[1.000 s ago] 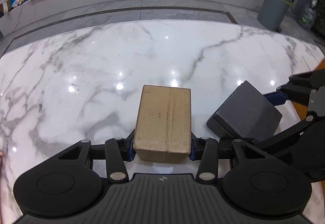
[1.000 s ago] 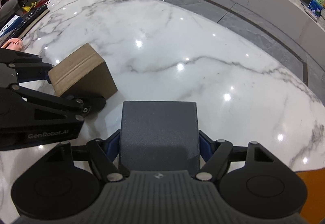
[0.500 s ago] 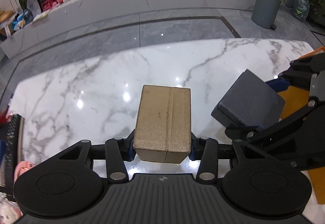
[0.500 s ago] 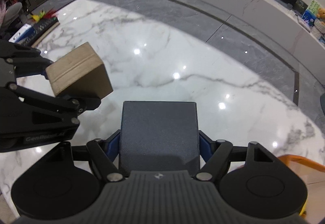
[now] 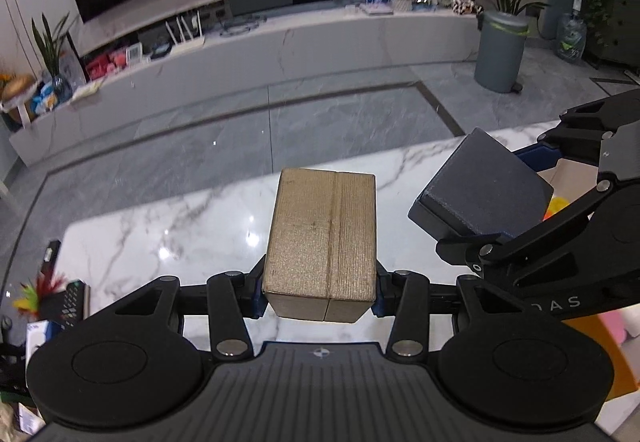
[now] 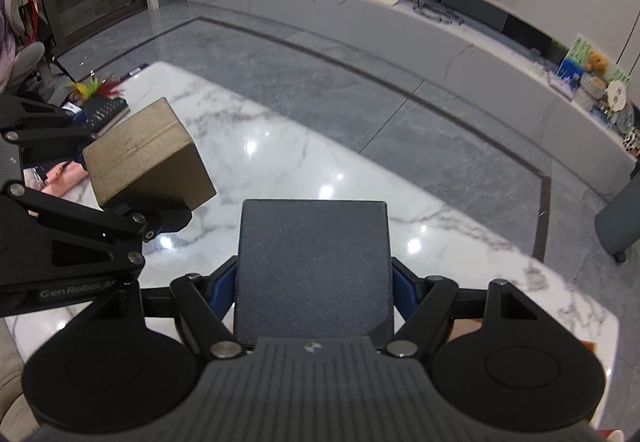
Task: Organize objects
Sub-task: 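Carry the tan block with the left tool while the right tool carries the grey box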
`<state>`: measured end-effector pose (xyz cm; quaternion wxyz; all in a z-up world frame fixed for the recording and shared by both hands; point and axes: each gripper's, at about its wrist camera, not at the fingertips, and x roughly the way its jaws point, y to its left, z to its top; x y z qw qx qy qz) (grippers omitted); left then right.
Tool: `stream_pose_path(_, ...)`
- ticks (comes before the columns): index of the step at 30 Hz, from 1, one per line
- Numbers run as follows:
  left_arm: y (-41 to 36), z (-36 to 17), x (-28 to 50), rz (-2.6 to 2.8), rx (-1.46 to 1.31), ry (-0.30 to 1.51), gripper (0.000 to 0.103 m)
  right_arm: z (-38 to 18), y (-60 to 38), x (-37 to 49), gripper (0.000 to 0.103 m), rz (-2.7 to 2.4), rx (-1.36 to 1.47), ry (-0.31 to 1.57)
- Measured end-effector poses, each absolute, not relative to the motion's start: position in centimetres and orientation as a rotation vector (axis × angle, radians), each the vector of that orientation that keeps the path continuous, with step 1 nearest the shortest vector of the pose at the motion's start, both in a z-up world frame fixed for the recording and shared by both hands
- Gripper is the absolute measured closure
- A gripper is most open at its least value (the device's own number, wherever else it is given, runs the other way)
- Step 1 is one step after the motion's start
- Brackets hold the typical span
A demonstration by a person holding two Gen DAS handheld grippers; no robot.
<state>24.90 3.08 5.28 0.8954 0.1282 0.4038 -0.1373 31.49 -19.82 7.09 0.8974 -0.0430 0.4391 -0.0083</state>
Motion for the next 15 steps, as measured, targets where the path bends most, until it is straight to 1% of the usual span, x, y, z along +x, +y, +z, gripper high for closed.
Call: stream_pose_path(15, -1.1, 13.3, 20.7, -0.331, 0.290, 0.676, 0.051, 17.6, -20.0, 23.2, 0.027, -0.081, -0.138, 0.766)
